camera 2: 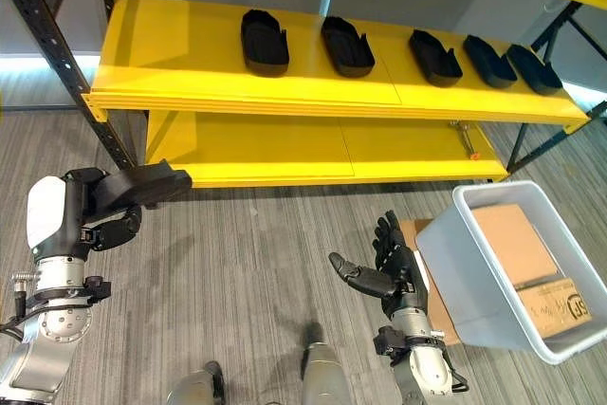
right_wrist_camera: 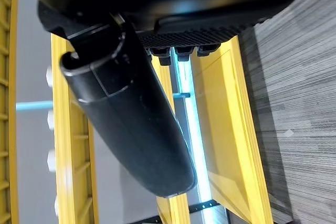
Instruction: Move parts from the plastic box to the shelf.
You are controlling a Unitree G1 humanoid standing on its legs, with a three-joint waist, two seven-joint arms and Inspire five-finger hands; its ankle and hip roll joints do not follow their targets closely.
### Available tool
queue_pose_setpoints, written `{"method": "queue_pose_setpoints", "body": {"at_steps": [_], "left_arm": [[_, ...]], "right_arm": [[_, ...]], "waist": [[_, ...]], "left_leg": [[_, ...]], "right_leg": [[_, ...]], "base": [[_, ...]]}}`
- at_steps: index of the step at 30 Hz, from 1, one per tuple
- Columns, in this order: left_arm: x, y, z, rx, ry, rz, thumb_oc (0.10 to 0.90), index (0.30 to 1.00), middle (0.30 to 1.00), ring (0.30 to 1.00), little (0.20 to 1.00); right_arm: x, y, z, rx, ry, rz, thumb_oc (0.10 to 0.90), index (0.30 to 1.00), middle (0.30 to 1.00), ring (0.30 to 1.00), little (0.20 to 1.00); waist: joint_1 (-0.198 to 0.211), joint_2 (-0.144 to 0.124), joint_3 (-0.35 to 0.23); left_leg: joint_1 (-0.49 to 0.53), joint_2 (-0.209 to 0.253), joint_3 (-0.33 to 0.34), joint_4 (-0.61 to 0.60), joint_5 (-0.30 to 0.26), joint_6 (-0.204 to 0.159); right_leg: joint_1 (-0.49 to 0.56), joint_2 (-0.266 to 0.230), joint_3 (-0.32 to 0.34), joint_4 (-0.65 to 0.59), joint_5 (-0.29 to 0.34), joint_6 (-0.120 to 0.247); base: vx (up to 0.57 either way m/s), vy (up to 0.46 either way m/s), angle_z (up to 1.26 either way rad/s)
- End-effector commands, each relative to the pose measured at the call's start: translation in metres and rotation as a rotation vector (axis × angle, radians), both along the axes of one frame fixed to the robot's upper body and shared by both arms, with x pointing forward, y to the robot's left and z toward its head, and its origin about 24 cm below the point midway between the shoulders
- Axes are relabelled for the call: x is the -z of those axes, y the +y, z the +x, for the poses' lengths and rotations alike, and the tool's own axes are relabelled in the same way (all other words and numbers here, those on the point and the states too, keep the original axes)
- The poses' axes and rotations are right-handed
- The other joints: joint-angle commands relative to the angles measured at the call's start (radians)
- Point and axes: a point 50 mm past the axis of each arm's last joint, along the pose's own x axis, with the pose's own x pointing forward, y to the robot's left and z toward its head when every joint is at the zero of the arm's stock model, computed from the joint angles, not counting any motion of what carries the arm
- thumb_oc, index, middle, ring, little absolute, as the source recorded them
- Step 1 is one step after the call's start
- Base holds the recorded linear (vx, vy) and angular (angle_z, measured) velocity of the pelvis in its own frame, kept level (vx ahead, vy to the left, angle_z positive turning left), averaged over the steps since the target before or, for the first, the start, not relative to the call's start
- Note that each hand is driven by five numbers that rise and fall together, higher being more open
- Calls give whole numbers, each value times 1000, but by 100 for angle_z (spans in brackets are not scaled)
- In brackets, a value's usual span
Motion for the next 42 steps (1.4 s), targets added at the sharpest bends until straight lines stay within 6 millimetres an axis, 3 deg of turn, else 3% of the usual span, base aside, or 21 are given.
{"method": "queue_pose_setpoints", "body": {"at_steps": [1, 5, 9, 15, 22, 23, 24, 25, 26, 28, 29, 30, 31, 33, 34, 35, 38, 42], "left_arm": [[-66, -27, 3, 150, -337, 84, 400, 300, 300, 300, 300], [-59, -31, 0, 179, -310, 76, 400, 300, 300, 300, 300], [-53, -31, -1, 183, -280, 47, 400, 300, 300, 300, 300], [-51, -35, 1, 212, -277, -7, 400, 300, 300, 300, 300], [-49, -35, 0, 206, -270, -26, 400, 300, 300, 300, 300], [-48, -34, 0, 203, -267, -33, 400, 300, 300, 300, 300], [-47, -35, 1, 211, -261, -45, 400, 300, 300, 300, 300], [-48, -37, 2, 222, -264, -50, 400, 300, 300, 300, 300], [-50, -40, 4, 238, -270, -56, 400, 300, 300, 300, 300], [-51, -41, 5, 245, -277, -61, 400, 300, 300, 300, 300], [-51, -40, 2, 240, -282, -61, 400, 300, 300, 300, 300], [-51, -40, 2, 240, -282, -61, 400, 300, 300, 300, 300], [-48, -40, 1, 242, -277, -78, 400, 300, 300, 300, 300], [-46, -42, 3, 244, -277, -79, 400, 300, 300, 300, 300], [-46, -42, 3, 244, -277, -79, 400, 300, 300, 300, 300], [-46, -42, 4, 243, -280, -79, 400, 300, 300, 300, 300], [-45, -43, 5, 235, -288, -82, 400, 300, 300, 300, 300], [-46, -43, 3, 231, -294, -70, 400, 300, 300, 300, 300]], "right_arm": [[-55, -13, 14, -14, -290, -55, 900, 1000, 1000, 1000, 1000], [-60, -18, 14, -13, -303, -95, 900, 1000, 1000, 1000, 1000], [-58, -19, 14, -5, -290, -96, 900, 1000, 1000, 1000, 1000], [-58, -21, 14, 2, -284, -106, 900, 1000, 1000, 1000, 1000], [-59, -21, 15, -14, -285, -121, 900, 1000, 1000, 1000, 1000], [-59, -21, 16, -17, -283, -124, 900, 1000, 1000, 1000, 1000], [-61, -22, 16, -16, -286, -137, 900, 1000, 1000, 1000, 1000], [-62, -24, 16, -10, -291, -146, 900, 1000, 1000, 1000, 1000], [-64, -25, 17, -8, -297, -153, 900, 1000, 1000, 1000, 1000], [-66, -25, 18, -4, -307, -155, 900, 1000, 1000, 1000, 1000], [-68, -27, 17, 15, -317, -163, 900, 1000, 1000, 1000, 1000], [-68, -27, 17, 15, -317, -163, 900, 1000, 1000, 1000, 1000], [-67, -29, 15, 37, -315, -150, 900, 1000, 1000, 1000, 1000], [-63, -32, 12, 54, -298, -149, 900, 1000, 1000, 1000, 1000], [-63, -32, 12, 55, -298, -150, 900, 1000, 1000, 1000, 1000], [-59, -32, 11, 64, -284, -139, 900, 1000, 1000, 1000, 1000], [-56, -31, 8, 67, -274, -152, 900, 1000, 1000, 1000, 1000], [-54, -28, 8, 56, -270, -152, 900, 1000, 1000, 1000, 1000]], "waist": [[-55, 22, -70], [-63, 37, -106], [-61, 57, -120], [-77, 97, -146], [-79, 121, -158], [-77, 124, -156], [-60, 112, -138], [-53, 93, -116], [-46, 73, -101], [-45, 65, -89], [-52, 71, -88], [-51, 70, -88], [-63, 101, -90], [-53, 116, -80], [-54, 117, -81], [-54, 133, -76], [-55, 156, -65], [-47, 177, -60]], "left_leg": [[158, 12, -58, -44, -95, -37], [187, 23, -63, -47, -103, -54], [219, 41, -70, -84, -89, -66], [291, 81, -93, -191, -9, -107], [314, 133, -110, -198, 58, -134], [292, 142, -118, -148, 102, -146], [202, 149, -129, 48, 228, -155], [119, 146, -141, 178, 261, -158], [65, 131, -140, 236, 279, -154], [28, 129, -138, 266, 261, -146], [13, 199, -91, 155, 264, -151], [16, 198, -89, 152, 265, -152], [14, 287, -29, -67, 309, -167], [16, 314, -12, -258, 389, -183], [19, 312, -13, -270, 396, -184], [10, 323, -26, -354, 415, -193], [21, 350, -9, -407, 438, -209], [59, 350, -43, -390, 418, -213]], "right_leg": [[78, 12, 29, -237, 128, 11], [120, 38, 58, -226, 125, -6], [131, 40, 30, -200, 97, -17], [136, 62, 2, -126, 28, -38], [128, 103, -14, -46, -55, -76], [139, 113, -16, -51, -63, -90], [178, 120, -11, -62, -75, -125], [201, 115, -17, -72, -75, -145], [207, 107, -20, -85, -67, -159], [203, 101, -25, -83, -70, -160], [207, 89, -30, -79, -88, -154], [208, 88, -29, -79, -88, -154], [210, 86, -47, -70, -113, -137], [209, 80, -52, -41, -136, -124], [206, 79, -54, -36, -140, -124], [201, 82, -48, -2, -154, -113], [198, 84, -37, 49, -185, -105], [207, 86, 0, 78, -207, -95]], "base": [[289, -10, 16], [233, -81, 44], [147, -79, 27], [147, -96, 19], [102, -141, 14], [100, -229, 3], [72, -334, 1], [5, -358, 18], [-50, -269, 29], [30, -128, 25], [82, -36, 14], [172, 23, 35], [123, 98, 46], [119, 93, 51], [124, 62, 34], [88, 32, 5], [132, 129, -24], [132, 159, -48]]}}
